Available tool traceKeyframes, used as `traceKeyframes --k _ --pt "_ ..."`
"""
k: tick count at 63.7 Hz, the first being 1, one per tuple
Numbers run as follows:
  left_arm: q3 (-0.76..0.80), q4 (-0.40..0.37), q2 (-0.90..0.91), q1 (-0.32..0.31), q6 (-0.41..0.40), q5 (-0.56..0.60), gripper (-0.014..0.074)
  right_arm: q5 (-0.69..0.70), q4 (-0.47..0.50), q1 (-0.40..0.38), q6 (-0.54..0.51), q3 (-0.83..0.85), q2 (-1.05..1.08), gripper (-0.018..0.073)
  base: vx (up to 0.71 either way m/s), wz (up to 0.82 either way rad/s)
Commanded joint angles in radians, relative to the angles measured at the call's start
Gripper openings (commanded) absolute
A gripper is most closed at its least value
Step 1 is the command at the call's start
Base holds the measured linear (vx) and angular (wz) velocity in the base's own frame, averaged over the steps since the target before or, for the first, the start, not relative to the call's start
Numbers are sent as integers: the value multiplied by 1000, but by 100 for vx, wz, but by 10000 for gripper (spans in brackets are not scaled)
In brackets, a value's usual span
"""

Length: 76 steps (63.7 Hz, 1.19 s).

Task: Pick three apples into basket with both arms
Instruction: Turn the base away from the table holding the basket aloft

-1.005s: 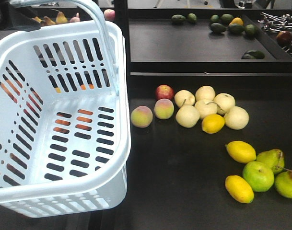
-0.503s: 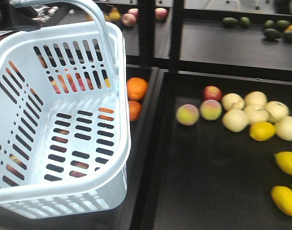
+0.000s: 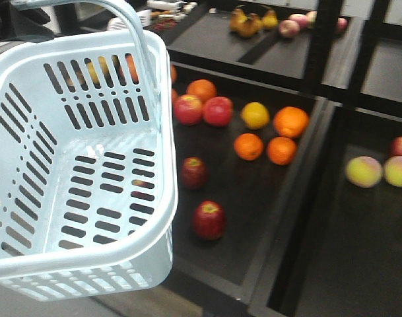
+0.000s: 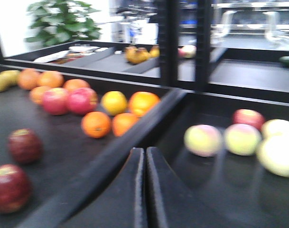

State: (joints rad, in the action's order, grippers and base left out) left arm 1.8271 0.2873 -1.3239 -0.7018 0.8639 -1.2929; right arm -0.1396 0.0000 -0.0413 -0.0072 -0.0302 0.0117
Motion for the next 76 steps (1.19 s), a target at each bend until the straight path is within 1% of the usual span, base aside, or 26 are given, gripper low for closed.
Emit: traceKeyframes --k 1,41,76 --pt "33 13 27 -2 -9 45 -6 78 0 -5 0 -12 14 -8 -10 60" --pt "33 13 27 -2 -9 45 -6 78 0 -5 -1 -12 14 -8 -9 52" --pt "33 13 27 -2 -9 45 -6 78 0 -5 -1 -12 14 -8 -5 40"
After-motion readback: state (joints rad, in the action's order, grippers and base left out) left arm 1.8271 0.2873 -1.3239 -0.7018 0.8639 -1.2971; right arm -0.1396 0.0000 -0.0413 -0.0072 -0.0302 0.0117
